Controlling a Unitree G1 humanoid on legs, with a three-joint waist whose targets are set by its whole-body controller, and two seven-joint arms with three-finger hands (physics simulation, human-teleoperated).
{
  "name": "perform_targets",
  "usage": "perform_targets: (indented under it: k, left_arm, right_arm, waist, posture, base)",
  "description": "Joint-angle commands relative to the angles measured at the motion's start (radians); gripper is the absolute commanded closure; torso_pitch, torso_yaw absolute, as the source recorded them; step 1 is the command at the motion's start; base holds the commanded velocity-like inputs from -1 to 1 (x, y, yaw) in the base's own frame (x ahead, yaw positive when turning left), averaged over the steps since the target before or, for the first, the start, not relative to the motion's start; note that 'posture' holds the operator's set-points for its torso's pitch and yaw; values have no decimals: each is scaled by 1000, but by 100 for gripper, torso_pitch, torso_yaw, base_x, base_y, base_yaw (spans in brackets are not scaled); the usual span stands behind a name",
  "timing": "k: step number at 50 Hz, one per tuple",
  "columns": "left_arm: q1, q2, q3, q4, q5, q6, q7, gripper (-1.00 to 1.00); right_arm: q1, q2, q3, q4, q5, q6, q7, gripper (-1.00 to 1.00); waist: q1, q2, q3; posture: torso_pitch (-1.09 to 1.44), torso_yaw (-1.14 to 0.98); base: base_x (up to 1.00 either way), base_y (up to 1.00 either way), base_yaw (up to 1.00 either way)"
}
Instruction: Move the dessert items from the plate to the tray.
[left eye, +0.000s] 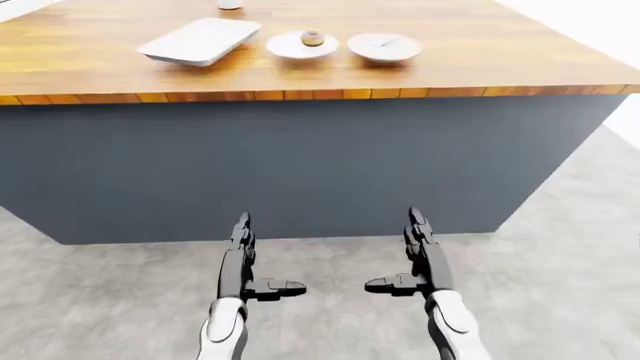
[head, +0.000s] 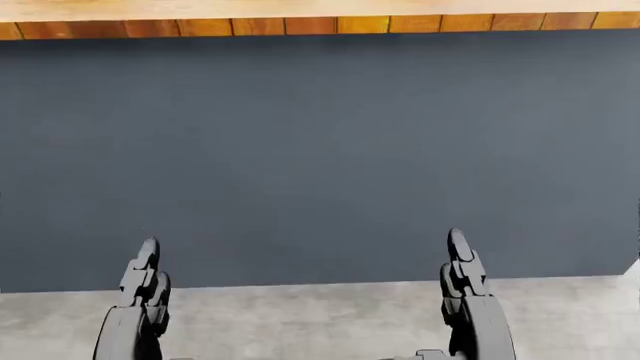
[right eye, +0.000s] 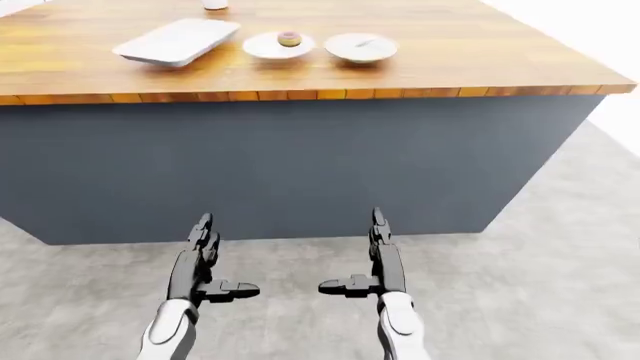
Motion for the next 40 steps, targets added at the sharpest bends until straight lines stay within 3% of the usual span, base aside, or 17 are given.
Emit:
perform_targets:
  k: [1,3,5,7,8,13,15,23,24,25,26,30,32,36,37,38,40]
  left_arm:
    - [-36,-3,-4,-131,-6,-22,10,-100]
    - [-35,-4,-9,-128,2,-31,15,-100]
    - [-27,-4,-15,-151,3,-10,11,-100]
    - [-25,-3,-16,-174,3,12,10,-100]
    - [-25,-2,-16,-187,4,22,9,-100]
    - [-46,15,6,-313,-14,168,-13,-100]
    - [-63,31,10,-411,-50,329,-73,-100]
    - [-267,91,90,-678,-76,736,-74,-100]
    - [-297,98,97,-696,-84,778,-71,-100]
    - [-320,102,105,-700,-95,806,-71,-100]
    - [-341,107,111,-706,-106,835,-68,-100]
    - [-438,140,137,-746,-155,963,-55,-100]
    - [-458,154,139,-730,-164,962,-51,-100]
    - [-474,168,140,-731,-175,978,-45,-100]
    - [-482,172,143,-731,-177,984,-43,-100]
    - [-492,177,146,-733,-180,994,-41,-100]
    - [-504,185,146,-732,-183,1000,-40,-100]
  right_arm:
    - [-18,-1,3,-130,1,-14,-6,-100]
    - [-11,-2,2,-154,-2,2,-9,-100]
    - [-16,-2,0,-139,-2,-6,-9,-100]
    - [-32,-2,2,-109,-7,-20,-11,-100]
    - [-36,-2,1,-105,-8,-22,-11,-100]
    - [-63,-12,-1,-187,-32,106,-28,-100]
    - [-89,-23,-8,-246,-35,194,-15,-100]
    - [-208,-70,-62,-475,-12,497,51,-100]
    - [-223,-76,-67,-476,-11,509,56,-100]
    - [-235,-79,-70,-508,-9,547,57,-100]
    - [-247,-84,-78,-517,-5,564,61,-100]
    - [-308,-113,-94,-563,-3,653,71,-100]
    - [-315,-123,-95,-558,-10,653,81,-100]
    - [-334,-136,-100,-587,-20,691,98,-100]
    - [-339,-137,-100,-595,-22,701,101,-100]
    - [-343,-139,-100,-601,-26,709,104,-100]
    - [-350,-140,-100,-599,-30,705,109,-100]
  waist:
    - [-2,-8,-1]
    - [6,-2,-63]
    - [5,-9,-17]
    - [5,-9,-68]
    - [5,-9,-74]
    - [7,-5,-81]
    - [8,-3,-83]
    - [10,-3,-93]
    - [9,2,-110]
    - [9,4,-85]
    - [9,5,-75]
    - [14,16,-57]
    - [19,7,-57]
    - [26,-73,-63]
    - [18,-39,-55]
    - [26,-55,-50]
    - [18,-46,-53]
  posture:
    - [0,0]
    - [0,0]
    - [0,0]
    - [0,0]
    - [0,0]
    - [0,0]
    - [0,0]
    - [0,0]
    - [0,0]
    - [0,0]
    - [0,0]
    - [0,0]
    - [0,0]
    - [0,0]
    - [0,0]
    - [0,0]
    - [0,0]
  base:
    - [0,0,0]
    - [0,0,0]
    - [0,0,0]
    - [0,0,0]
    - [0,0,0]
    - [0,0,0]
    - [0,0,0]
    - [1,0,0]
    - [16,-1,0]
    - [17,-2,0]
    - [17,-2,0]
    - [28,-16,0]
    - [31,-19,0]
    - [30,-19,0]
    - [30,-18,0]
    - [30,-18,0]
    - [30,-18,0]
